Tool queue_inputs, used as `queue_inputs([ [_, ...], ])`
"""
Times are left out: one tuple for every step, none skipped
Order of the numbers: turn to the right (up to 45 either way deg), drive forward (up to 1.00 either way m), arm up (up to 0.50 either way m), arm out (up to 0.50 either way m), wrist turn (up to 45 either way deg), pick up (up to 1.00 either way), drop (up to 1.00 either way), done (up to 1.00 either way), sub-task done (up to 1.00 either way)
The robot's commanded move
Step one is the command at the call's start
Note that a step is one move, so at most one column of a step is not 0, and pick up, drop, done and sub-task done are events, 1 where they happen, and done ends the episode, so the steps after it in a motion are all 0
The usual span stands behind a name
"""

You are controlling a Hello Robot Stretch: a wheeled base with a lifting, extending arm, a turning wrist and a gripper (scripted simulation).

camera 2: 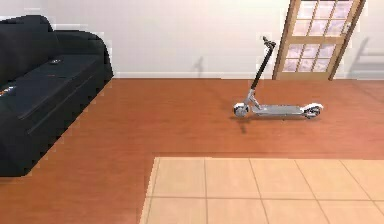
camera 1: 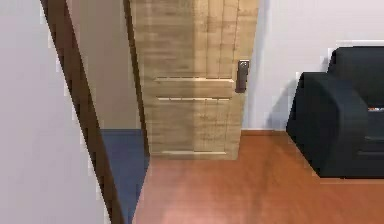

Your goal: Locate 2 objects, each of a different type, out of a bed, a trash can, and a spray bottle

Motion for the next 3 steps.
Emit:
queue_inputs([
  [0.0, 0.9, 0.0, 0.0, 0.0, 0.0, 0.0, 0.0, 0.0],
  [-45.0, 0.0, 0.0, 0.0, 0.0, 0.0, 0.0, 0.0, 0.0],
  [-12.0, 0.0, 0.0, 0.0, 0.0, 0.0, 0.0, 0.0, 0.0],
])
